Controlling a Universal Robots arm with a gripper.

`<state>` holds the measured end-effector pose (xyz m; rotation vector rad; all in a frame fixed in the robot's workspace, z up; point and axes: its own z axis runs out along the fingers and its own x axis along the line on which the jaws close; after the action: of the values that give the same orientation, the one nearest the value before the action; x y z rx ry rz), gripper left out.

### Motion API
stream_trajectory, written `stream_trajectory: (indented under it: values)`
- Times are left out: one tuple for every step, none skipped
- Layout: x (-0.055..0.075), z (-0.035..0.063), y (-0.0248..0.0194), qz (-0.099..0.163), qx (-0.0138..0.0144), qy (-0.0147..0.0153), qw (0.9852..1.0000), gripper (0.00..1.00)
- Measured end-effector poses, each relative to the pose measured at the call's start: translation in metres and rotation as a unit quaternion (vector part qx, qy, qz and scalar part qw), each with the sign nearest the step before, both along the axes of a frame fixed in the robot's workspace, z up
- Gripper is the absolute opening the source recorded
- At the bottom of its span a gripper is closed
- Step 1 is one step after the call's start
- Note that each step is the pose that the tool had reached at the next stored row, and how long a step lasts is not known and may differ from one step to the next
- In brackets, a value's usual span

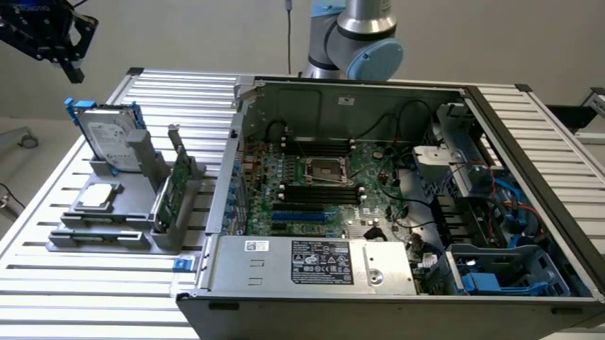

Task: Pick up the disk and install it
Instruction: 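Reach for the disk, then pick up the disk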

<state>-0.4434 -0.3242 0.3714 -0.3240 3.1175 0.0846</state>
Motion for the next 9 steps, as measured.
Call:
stream_trajectory:
  values:
    - [0.0,-0.0002,0.0,0.009,0.0,0.0,1.0,0.11]
    - [0.0,-0.0003,0.0,0.018,0.0,0.0,0.9998,0.11]
    - [0.0,-0.0005,0.0,0.027,0.0,0.0,0.9996,0.11]
    - [0.0,-0.0007,0.0,0.037,0.0,0.0,0.9993,0.11]
    - [0.0,-0.0008,0.0,0.045,0.0,0.0,0.999,0.11]
    - [0.0,-0.001,0.0,0.055,0.0,0.0,0.9985,0.11]
    - [0.0,-0.0012,0.0,0.064,-0.0001,0.0,0.998,0.11]
    - [0.0,-0.0013,0.0,0.073,0.0,0.0,0.9974,0.11]
    - [0.0,-0.0015,0.0,0.082,0.0,0.0,0.9967,0.11]
